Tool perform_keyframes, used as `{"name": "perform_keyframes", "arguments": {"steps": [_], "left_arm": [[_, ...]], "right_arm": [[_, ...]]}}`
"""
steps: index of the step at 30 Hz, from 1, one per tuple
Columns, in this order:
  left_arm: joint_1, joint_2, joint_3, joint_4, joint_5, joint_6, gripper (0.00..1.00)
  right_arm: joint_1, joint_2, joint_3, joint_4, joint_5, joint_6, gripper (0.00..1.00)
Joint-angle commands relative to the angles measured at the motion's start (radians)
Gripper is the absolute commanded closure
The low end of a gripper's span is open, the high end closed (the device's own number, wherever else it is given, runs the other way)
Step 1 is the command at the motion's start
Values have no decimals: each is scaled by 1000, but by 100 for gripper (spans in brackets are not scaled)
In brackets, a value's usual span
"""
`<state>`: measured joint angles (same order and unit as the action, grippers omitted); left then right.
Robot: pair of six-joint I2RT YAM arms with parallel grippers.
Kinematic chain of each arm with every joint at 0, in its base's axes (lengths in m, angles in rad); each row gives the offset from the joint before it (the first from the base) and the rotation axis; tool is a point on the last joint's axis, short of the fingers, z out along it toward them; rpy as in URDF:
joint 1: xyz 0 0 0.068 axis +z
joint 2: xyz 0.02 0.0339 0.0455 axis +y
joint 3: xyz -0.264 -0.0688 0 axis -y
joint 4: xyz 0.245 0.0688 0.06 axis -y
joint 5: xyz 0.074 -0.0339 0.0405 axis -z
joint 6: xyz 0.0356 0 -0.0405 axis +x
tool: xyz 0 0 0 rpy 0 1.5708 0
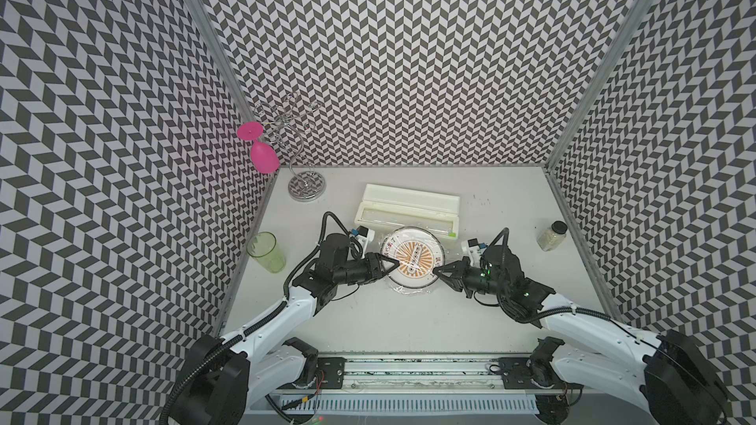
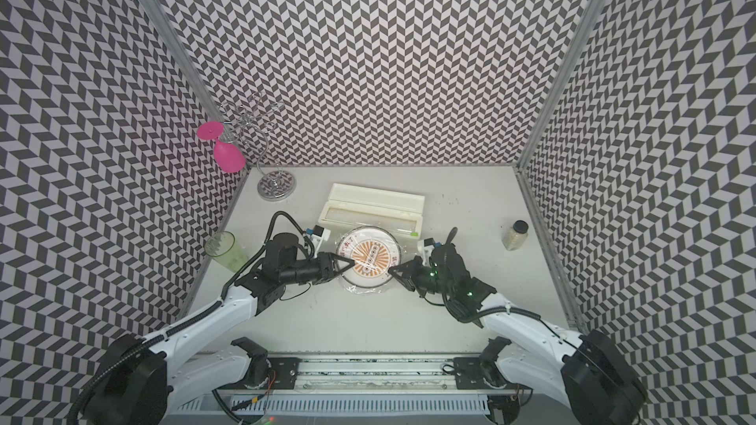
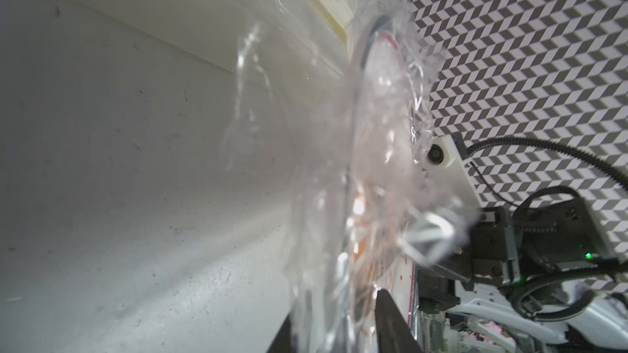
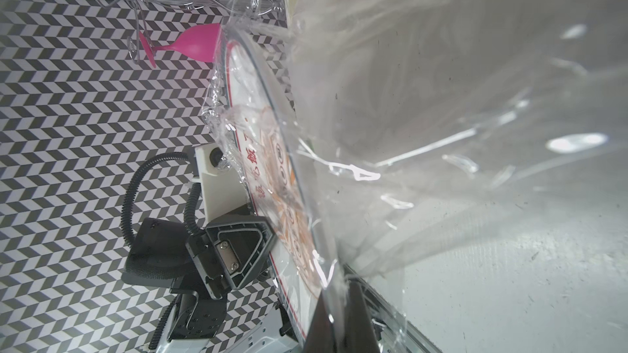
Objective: Wrap the plate with plastic wrap
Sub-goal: Cover the plate with plastic wrap.
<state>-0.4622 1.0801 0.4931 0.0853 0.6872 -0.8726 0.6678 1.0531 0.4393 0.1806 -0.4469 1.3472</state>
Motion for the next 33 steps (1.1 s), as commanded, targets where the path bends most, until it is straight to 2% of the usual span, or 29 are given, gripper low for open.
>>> {"name": "perform_keyframes", "arguments": {"steps": [1, 4, 6, 9, 12, 15, 18, 21, 23, 28, 33], "left_arm": [[0, 3, 17, 71, 0, -2, 83], [22, 19, 28, 63, 33, -3, 96], [59, 29, 48, 35, 70, 13, 100], [132, 31, 82, -27, 123, 63, 100], [194, 51, 111, -90, 189, 137, 100], [219, 84, 141, -133, 272, 197, 100], [218, 97, 167, -175, 309, 235, 100], [216, 93, 183, -225, 324, 262, 100], [211, 86, 190, -249, 326, 271, 100], [170, 79, 191, -260, 329, 266, 100], [134, 68, 175, -220, 330, 229, 100]], "right_arm": [[6, -8, 7, 147, -25, 50, 100], [6, -4, 9, 176, -37, 33, 98], [-7, -8, 16, 176, -57, -6, 85], [-70, -42, 40, 61, -126, -127, 56], [-201, -123, 57, -121, -190, -299, 44], [-334, -176, 138, -344, -172, -517, 33], [-361, -97, 299, -559, -121, -752, 30], [-360, -12, 432, -684, -83, -884, 29], [-354, 31, 482, -712, -95, -924, 28], [-262, 118, 544, -714, -71, -964, 27], [-189, 186, 549, -670, -115, -956, 30]]}}
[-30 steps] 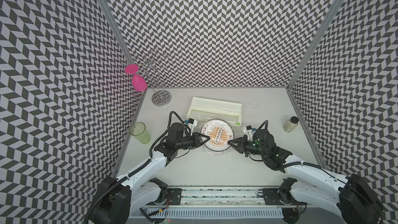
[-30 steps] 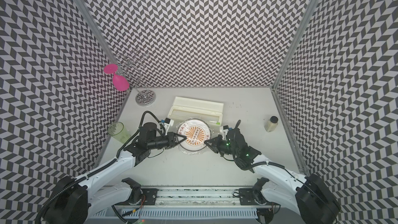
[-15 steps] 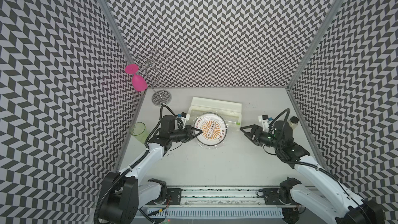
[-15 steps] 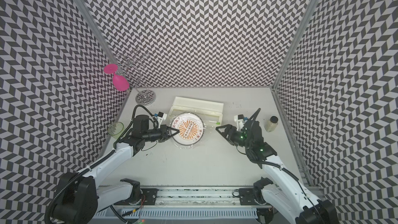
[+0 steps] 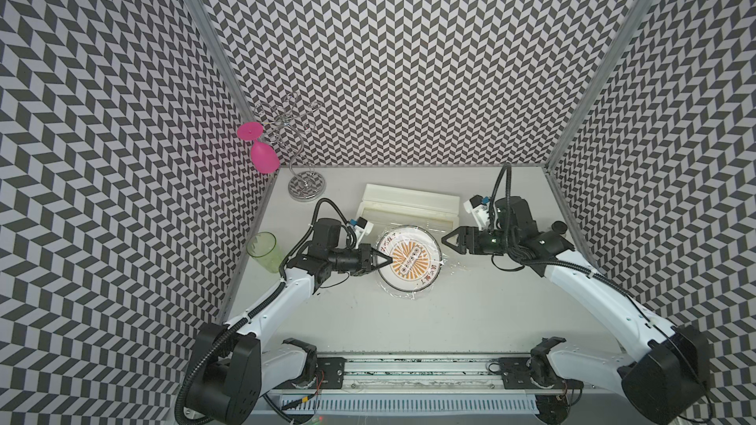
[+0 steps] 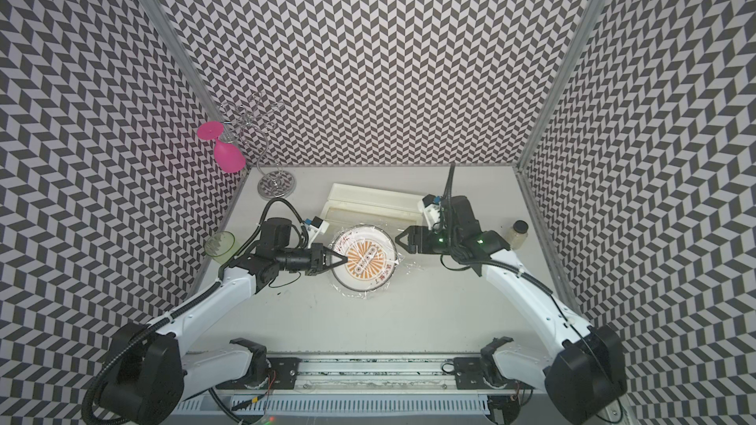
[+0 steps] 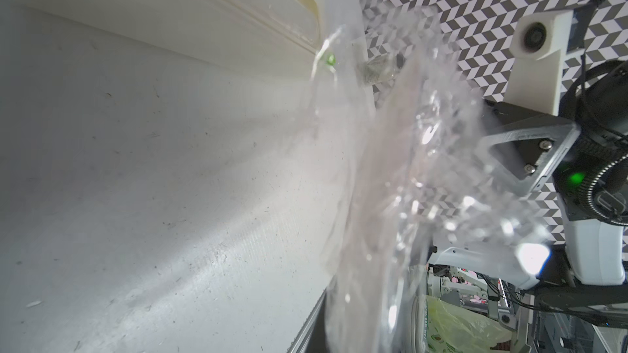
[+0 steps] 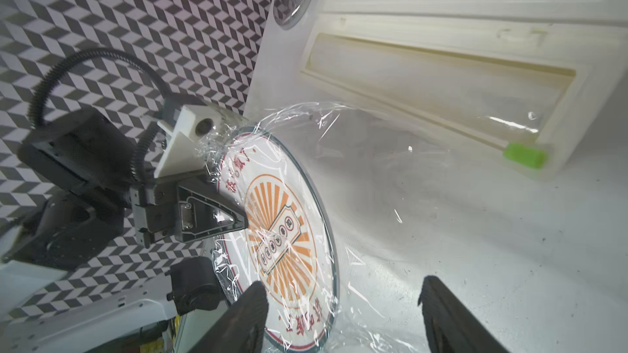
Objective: Wrap the plate with plastic wrap
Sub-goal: Cover the plate with plastic wrap.
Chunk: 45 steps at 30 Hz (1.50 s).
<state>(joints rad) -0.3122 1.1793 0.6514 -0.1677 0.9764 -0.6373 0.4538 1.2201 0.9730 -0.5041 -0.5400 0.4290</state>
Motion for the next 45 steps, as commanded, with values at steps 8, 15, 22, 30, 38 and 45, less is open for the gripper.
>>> {"name": "perform_keyframes", "arguments": {"steps": [8, 15, 22, 30, 38, 45], "left_arm": [[-147, -13, -22, 101, 39, -38, 100], [-151, 14, -44, 129, 35, 8, 100], [-147, 58, -42, 167, 33, 35, 100], [-87, 44, -68, 244, 80, 1, 100], [30, 9, -122, 327, 148, -75, 100], [149, -40, -180, 515, 148, -295, 100]], "right_arm": [[62, 119, 18, 168, -241, -30, 30], [65, 151, -34, 314, -417, -1, 29], [82, 178, -20, 354, -527, -20, 30], [55, 244, -5, 475, -561, 85, 20], [-207, 187, -20, 392, -353, 165, 1], [-277, 72, -91, 273, -322, 94, 7]]}}
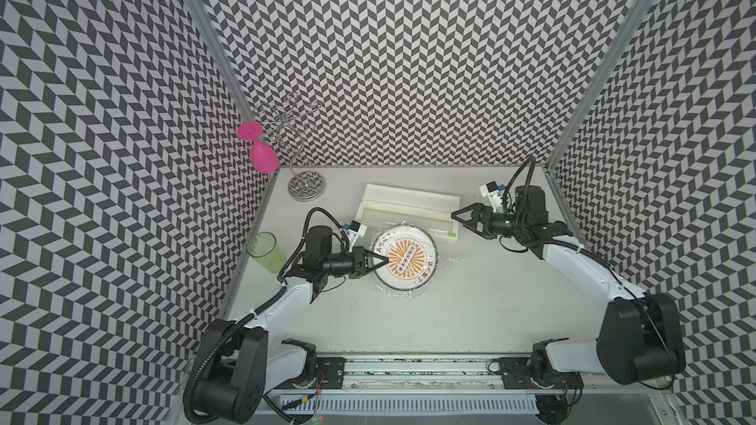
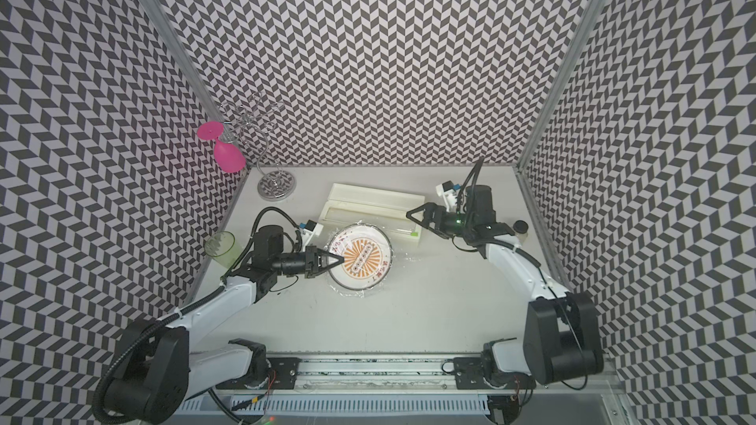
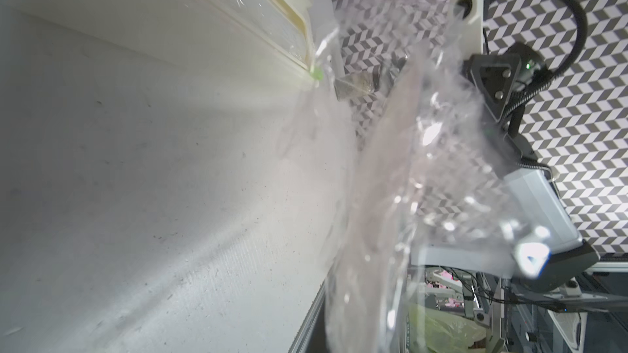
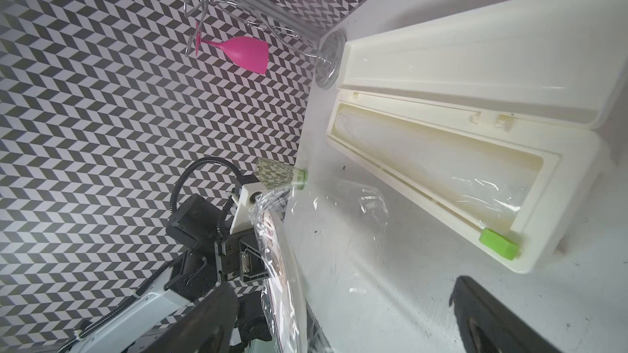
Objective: Wrap the plate with plastic wrap
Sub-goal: Cover the plate with plastic wrap.
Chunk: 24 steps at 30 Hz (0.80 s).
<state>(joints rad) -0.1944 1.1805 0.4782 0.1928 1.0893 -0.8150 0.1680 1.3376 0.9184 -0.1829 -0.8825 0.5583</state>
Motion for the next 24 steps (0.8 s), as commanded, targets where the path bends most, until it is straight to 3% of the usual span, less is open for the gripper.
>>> {"name": "perform_keyframes", "arguments": {"steps": [1, 5, 11, 15, 19, 24], "left_arm": [[33, -51, -4, 154, 30, -125, 100], [33, -77, -1, 134, 10, -145, 100], [28, -84, -3, 80, -27, -104, 100], [5, -87, -1, 62, -47, -93, 100], [-26, -88, 4, 62, -69, -97, 100], [-65, -89, 1, 95, -87, -128, 100]], "right_arm": [[10, -61, -61, -49, 19, -39, 12], [44, -137, -114, -66, 121, -24, 36], [212, -226, -78, -56, 314, 84, 26], [304, -230, -36, -77, 431, 104, 25], [390, -148, 24, -122, 470, 93, 25], [451, -77, 34, -42, 443, 118, 29]]}}
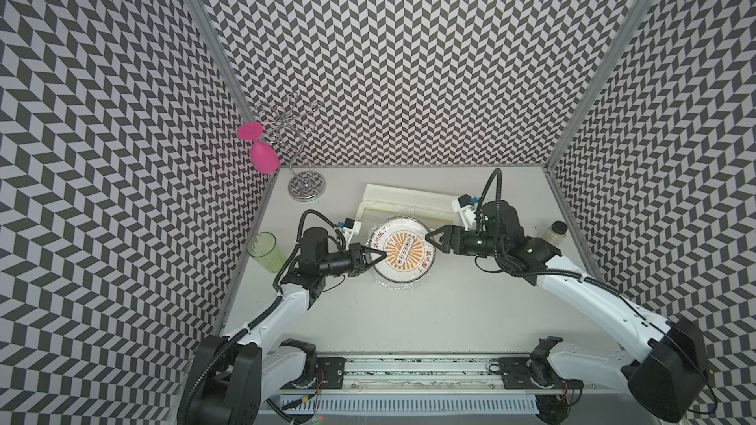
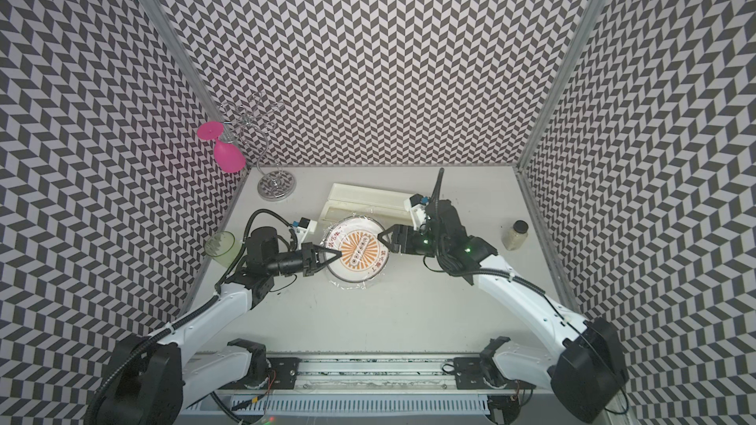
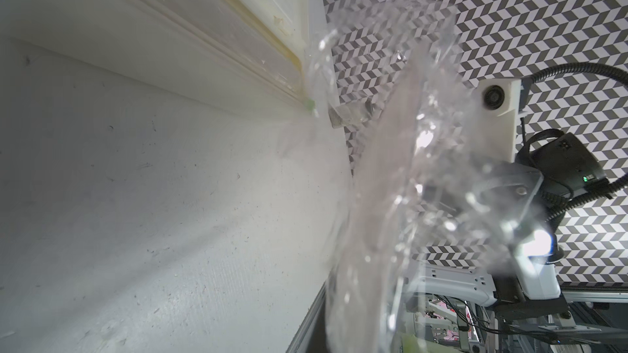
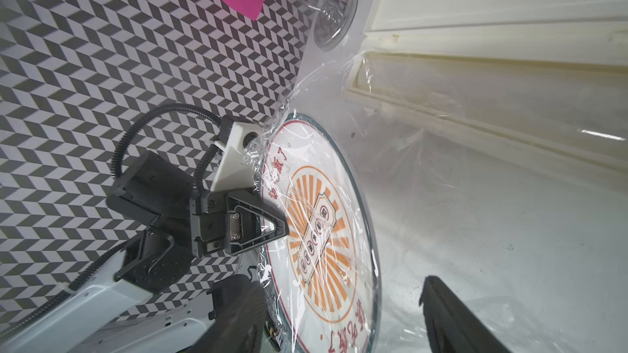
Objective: Wrap the plate with plastic wrap
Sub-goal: Cover the plate with plastic wrap.
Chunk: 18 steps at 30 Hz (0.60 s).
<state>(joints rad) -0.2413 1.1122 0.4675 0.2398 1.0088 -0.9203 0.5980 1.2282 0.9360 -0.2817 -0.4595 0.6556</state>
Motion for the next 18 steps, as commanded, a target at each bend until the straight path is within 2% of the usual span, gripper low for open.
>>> {"name": "perform_keyframes", "arguments": {"steps": [1, 8, 13, 16, 18], "left_arm": [[-24, -22, 11, 53, -10, -29, 100], [-46, -25, -14, 128, -36, -77, 100], [-61, -19, -28, 170, -68, -95, 100], [-70, -16, -32, 188, -80, -99, 100], [-69, -18, -32, 190, -73, -92, 100]], "right_arm": [[28, 45, 12, 80, -1, 29, 30], [31, 68, -115, 423, -268, 181, 30], [31, 63, -174, 608, -327, 289, 31], [31, 62, -184, 616, -319, 268, 37], [28, 62, -187, 610, -311, 232, 48]]}}
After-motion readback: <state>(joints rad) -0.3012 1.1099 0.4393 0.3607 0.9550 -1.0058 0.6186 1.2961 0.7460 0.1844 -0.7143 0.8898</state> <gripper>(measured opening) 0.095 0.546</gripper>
